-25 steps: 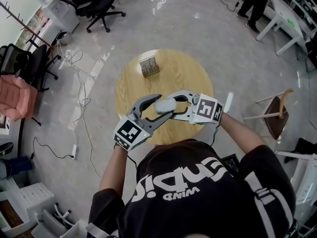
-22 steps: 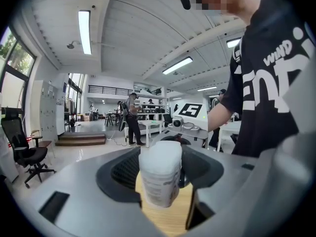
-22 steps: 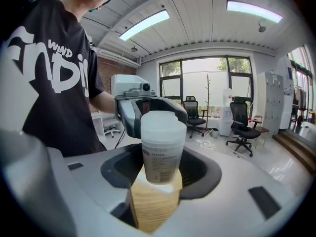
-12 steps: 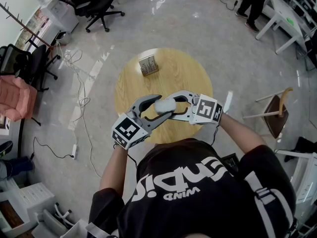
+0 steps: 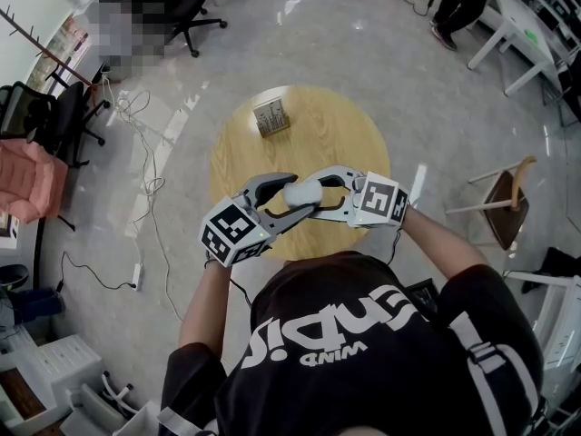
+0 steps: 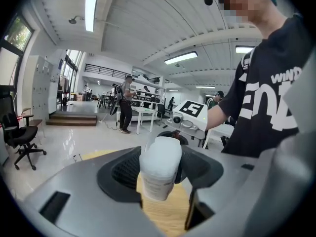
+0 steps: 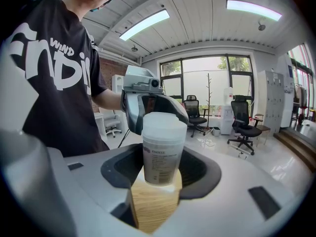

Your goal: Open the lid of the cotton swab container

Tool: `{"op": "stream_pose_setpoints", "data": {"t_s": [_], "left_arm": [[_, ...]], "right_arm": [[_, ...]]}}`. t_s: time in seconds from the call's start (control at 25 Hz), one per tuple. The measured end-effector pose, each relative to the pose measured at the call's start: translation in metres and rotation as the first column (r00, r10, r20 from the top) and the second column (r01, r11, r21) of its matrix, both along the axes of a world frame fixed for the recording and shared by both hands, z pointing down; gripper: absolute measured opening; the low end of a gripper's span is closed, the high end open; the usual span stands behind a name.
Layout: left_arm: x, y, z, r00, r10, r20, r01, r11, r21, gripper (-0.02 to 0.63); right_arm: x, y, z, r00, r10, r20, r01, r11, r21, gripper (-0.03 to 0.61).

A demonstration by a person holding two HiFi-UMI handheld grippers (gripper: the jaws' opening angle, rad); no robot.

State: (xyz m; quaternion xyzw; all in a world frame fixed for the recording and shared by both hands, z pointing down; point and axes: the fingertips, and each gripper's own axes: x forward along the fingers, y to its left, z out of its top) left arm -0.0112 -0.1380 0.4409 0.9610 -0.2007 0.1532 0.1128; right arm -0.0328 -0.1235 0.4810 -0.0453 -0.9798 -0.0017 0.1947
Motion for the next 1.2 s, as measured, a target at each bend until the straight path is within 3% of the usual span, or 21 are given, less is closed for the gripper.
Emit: {"op": "stream_pose_setpoints", "data": {"t_s": [0.56, 0.76, 1.04, 1.2], "left_arm": [[0.004, 0.011, 0.01, 1.0, 0.006, 0.005, -0.005, 0.992, -0.123, 0.262], [0.004, 0.014, 0.006, 1.0, 0.006, -0.015, -0.007, 0.999, -0.053, 0.262], [0.004, 0.014, 0.007, 0.999, 0.017, 0.027, -0.019, 0.997, 0.075, 0.262], [0.003, 0.015, 0.007, 0.999, 0.022, 0.036, -0.025, 0.995, 0.098, 0.262]], "right_arm": [[0.004, 0.012, 0.01, 1.0, -0.014, -0.012, 0.013, 1.0, -0.013, 0.207], [0.003, 0.014, 0.006, 1.0, -0.004, 0.017, 0.005, 0.999, -0.053, 0.204], [0.003, 0.015, 0.005, 1.0, -0.017, 0.017, 0.018, 0.998, -0.066, 0.202], [0.002, 0.016, 0.003, 1.0, -0.015, 0.023, 0.017, 0.997, -0.078, 0.202]]}}
